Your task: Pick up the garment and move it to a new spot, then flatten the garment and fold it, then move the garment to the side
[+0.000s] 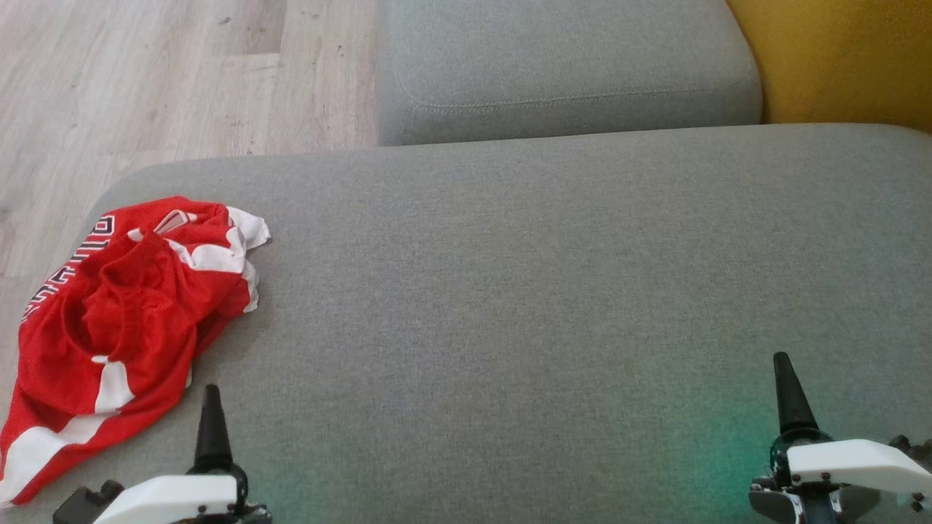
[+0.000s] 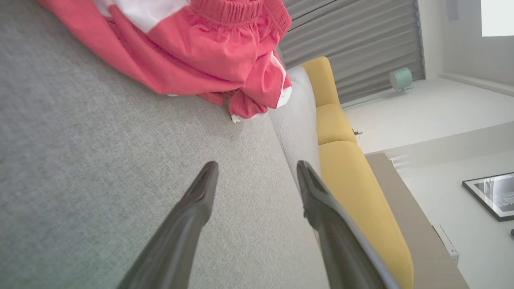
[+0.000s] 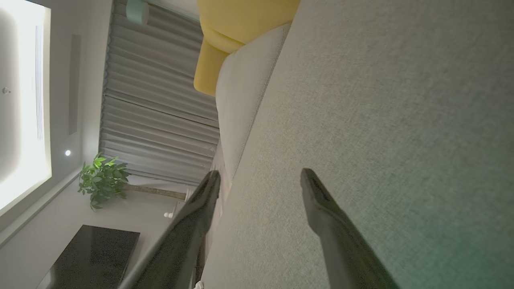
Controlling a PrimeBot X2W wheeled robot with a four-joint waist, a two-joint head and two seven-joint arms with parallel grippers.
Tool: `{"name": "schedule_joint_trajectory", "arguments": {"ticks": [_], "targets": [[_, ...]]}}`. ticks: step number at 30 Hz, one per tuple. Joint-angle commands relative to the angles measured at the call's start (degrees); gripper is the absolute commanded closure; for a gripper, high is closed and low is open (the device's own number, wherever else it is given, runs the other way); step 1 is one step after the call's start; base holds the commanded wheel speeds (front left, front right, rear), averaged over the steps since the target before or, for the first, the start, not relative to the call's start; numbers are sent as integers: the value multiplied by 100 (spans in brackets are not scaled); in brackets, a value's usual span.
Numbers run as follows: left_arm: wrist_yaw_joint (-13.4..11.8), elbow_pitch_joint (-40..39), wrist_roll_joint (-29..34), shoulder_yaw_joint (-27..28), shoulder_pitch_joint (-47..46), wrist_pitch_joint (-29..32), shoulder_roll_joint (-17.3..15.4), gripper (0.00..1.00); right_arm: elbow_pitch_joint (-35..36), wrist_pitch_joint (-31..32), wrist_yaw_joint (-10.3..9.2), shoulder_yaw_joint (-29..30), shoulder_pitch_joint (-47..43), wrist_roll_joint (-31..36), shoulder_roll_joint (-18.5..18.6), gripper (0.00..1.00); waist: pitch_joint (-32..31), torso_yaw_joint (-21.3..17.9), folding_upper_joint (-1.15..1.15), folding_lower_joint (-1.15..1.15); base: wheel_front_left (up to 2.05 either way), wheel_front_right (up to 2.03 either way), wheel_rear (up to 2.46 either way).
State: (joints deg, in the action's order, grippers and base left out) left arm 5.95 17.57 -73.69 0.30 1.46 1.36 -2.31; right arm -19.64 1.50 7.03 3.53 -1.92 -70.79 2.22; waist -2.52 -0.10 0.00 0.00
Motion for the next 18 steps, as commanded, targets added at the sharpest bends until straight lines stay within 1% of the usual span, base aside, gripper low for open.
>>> {"name": "schedule_joint_trajectory", "arguments": {"ticks": [1,10,18], "targets": [[-39,-263,335,-6,-142,-92,-28,0,259,-99,12,-94,113,329,21,0,-25,-1,0,0,0,0,0],[-162,-294,947,-109,-108,-243,-31,0,347,-250,16,-156,89,961,25,0,-105,0,0,0,0,0,0],[-168,-307,1456,-174,-101,-361,-33,0,406,-369,18,-273,100,1454,29,0,-160,-13,0,0,0,0,0]]}}
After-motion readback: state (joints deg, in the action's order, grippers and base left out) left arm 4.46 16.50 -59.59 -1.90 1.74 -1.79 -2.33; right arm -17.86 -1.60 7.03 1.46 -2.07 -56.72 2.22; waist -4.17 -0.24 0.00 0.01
